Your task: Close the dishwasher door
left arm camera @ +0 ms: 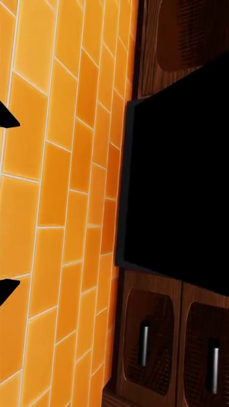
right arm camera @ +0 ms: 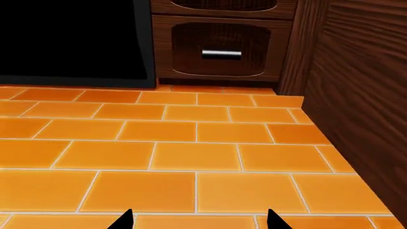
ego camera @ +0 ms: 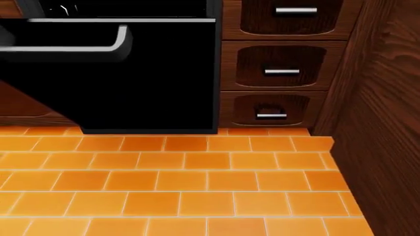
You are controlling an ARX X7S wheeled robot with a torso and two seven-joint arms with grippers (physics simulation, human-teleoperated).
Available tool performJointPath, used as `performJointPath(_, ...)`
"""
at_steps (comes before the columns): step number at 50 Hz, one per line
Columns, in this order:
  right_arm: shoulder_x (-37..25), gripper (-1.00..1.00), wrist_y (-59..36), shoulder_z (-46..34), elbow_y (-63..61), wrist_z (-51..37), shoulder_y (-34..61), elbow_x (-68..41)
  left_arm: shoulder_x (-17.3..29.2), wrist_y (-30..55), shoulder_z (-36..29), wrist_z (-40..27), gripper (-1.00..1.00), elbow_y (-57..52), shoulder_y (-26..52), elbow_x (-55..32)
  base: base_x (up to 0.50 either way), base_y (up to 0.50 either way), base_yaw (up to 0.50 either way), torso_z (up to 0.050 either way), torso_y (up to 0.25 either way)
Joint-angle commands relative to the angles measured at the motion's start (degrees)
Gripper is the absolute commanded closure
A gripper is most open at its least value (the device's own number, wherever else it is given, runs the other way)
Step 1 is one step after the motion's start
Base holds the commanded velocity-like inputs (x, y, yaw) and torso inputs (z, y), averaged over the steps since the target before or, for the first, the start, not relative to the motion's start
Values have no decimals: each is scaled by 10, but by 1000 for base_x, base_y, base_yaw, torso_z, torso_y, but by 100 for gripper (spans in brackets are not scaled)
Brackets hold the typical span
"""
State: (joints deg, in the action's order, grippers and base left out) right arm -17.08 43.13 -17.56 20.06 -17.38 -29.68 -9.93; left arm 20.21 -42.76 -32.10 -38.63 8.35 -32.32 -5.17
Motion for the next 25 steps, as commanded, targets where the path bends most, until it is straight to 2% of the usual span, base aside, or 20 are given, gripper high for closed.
performJointPath(1, -1, -100, 1, -2, 2, -1, 2, -1, 1, 1, -2, -2, -100, 0, 2, -1, 0, 148, 0, 0, 0)
performJointPath(25, -6, -100, 0, -4, -2, -4, 1, -3, 2, 6, -7, -6, -100, -3, 6, 0, 0, 145, 0, 0, 0)
